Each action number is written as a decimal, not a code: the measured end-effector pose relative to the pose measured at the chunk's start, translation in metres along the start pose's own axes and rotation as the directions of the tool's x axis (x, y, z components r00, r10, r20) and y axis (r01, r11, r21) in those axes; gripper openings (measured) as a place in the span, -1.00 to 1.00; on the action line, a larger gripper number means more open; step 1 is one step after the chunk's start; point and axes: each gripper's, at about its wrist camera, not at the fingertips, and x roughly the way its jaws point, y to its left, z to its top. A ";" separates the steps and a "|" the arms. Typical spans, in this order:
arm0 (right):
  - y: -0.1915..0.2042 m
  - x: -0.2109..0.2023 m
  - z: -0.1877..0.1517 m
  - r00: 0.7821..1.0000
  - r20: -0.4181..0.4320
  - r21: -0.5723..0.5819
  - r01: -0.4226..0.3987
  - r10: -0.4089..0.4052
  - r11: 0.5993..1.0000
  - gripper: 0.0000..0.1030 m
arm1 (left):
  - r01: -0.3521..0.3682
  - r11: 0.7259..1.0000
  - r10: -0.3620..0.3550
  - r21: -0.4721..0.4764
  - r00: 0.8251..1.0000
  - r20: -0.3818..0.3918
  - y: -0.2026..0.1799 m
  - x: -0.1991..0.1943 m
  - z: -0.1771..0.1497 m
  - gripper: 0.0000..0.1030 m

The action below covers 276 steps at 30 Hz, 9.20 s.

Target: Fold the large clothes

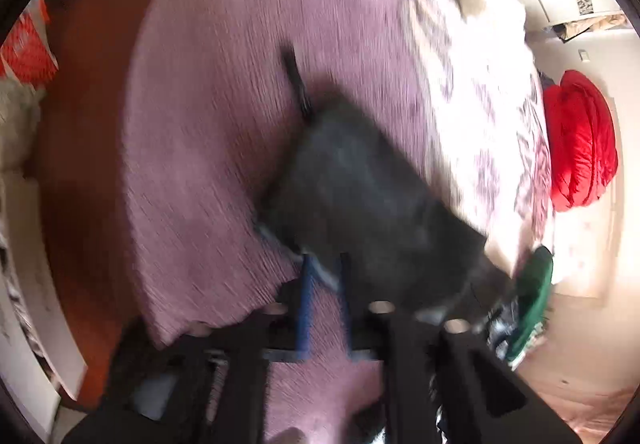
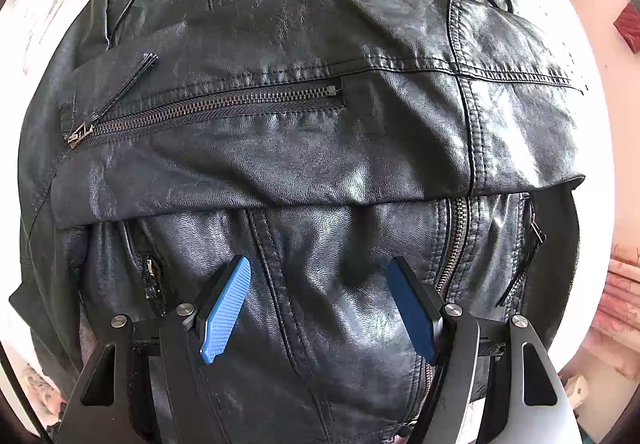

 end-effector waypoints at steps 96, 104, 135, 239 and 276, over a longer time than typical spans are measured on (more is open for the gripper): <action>-0.261 -0.046 0.081 0.949 0.127 0.164 -0.308 0.289 0.937 -0.86 | -0.433 0.163 0.358 0.886 0.863 0.356 -0.360 0.177 -0.181 0.85; -0.269 -0.047 0.081 0.928 0.060 0.216 -0.373 0.369 0.903 -0.60 | -0.409 0.139 0.380 0.902 0.863 0.332 -0.357 0.219 -0.166 1.00; -0.156 -0.004 -0.002 1.000 -0.011 0.157 -0.020 0.022 0.987 -0.21 | -0.384 0.126 0.434 0.915 0.850 0.297 -0.286 0.173 -0.153 1.00; 0.083 -0.209 0.131 0.782 -0.208 -0.265 -0.624 0.588 0.736 -0.69 | -0.478 0.084 0.345 0.874 0.837 0.424 -0.259 0.039 -0.405 -0.63; 0.070 -0.008 -0.029 0.705 -0.317 -0.023 -0.675 0.635 0.737 -0.04 | 0.044 0.648 0.193 0.760 0.956 -0.219 -0.139 0.111 -0.145 -0.70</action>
